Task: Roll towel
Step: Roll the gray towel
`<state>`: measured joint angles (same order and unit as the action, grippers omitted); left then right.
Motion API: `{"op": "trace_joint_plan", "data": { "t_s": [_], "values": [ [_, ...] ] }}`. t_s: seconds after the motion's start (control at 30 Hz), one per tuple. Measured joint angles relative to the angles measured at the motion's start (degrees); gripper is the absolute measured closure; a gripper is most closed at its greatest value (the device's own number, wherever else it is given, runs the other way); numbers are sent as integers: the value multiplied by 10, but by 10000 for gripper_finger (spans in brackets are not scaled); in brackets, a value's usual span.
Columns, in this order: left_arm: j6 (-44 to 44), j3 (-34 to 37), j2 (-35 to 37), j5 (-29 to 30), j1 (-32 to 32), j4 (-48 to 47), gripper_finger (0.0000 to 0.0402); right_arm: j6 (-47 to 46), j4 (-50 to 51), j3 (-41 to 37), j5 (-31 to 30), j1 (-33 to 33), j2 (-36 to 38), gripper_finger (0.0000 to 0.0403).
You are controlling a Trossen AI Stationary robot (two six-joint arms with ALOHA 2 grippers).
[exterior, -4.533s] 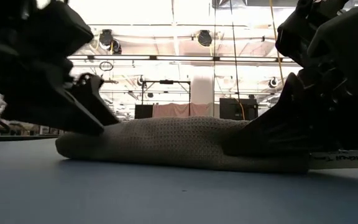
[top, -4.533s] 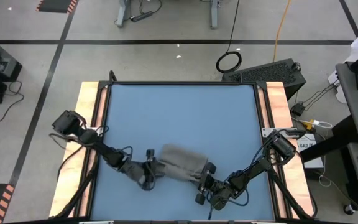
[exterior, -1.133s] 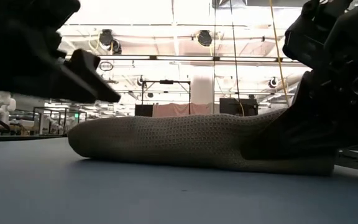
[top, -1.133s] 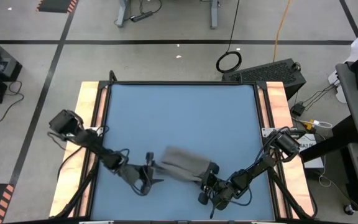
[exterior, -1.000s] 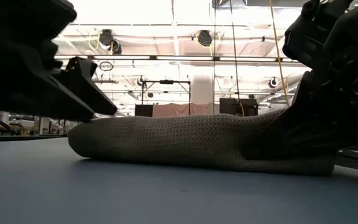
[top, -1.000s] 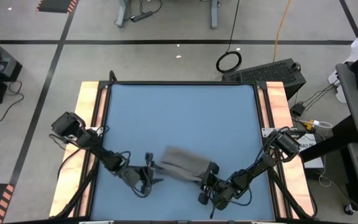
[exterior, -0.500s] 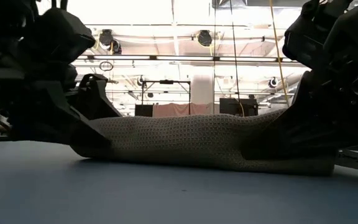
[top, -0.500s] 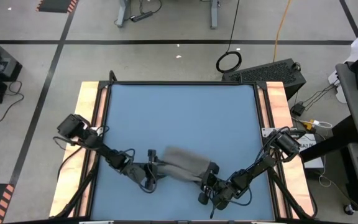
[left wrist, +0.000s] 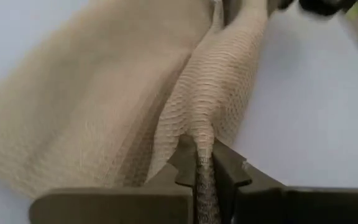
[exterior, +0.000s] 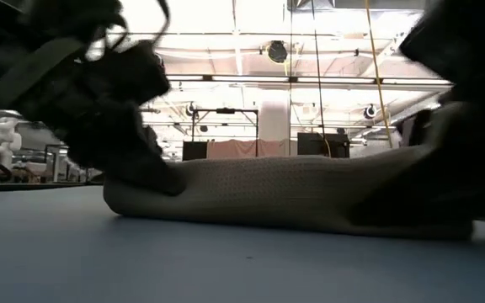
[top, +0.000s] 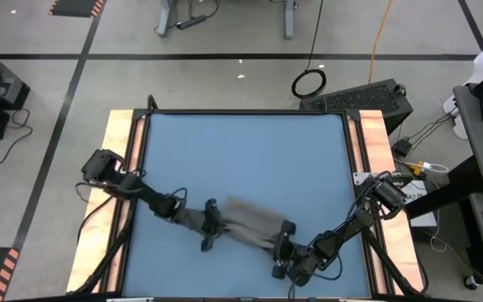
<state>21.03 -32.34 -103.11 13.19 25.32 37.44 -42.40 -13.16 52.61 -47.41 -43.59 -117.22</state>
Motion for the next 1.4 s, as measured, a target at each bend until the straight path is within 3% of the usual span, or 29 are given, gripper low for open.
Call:
{"op": "trace_joint_plan", "data": {
  "t_s": [0.17, 0.33, 0.47, 0.6, 0.77, 0.97, 1.4],
  "values": [
    [160, -1, 0, -132, -49, 4, 376, 131, 48, 20, 18, -21, 38, 265],
    [209, -1, 0, -209, -89, 11, 384, 184, 125, 52, 5, -54, 68, 209],
    [218, -5, 1, -240, -107, 6, 385, 261, 104, 73, -49, -86, 70, 186],
    [221, -6, 1, -246, -117, 7, 386, 302, 62, 76, -62, -89, 50, 179],
    [221, -7, 1, -246, -118, 6, 387, 283, 46, 76, -86, -67, 4, 183],
    [220, -8, 0, -246, -118, 2, 387, 251, 43, 76, -189, -63, -17, 187],
    [206, -8, 0, -248, -118, -3, 381, 112, 70, 79, -189, -44, -51, 188]
  ]
}}
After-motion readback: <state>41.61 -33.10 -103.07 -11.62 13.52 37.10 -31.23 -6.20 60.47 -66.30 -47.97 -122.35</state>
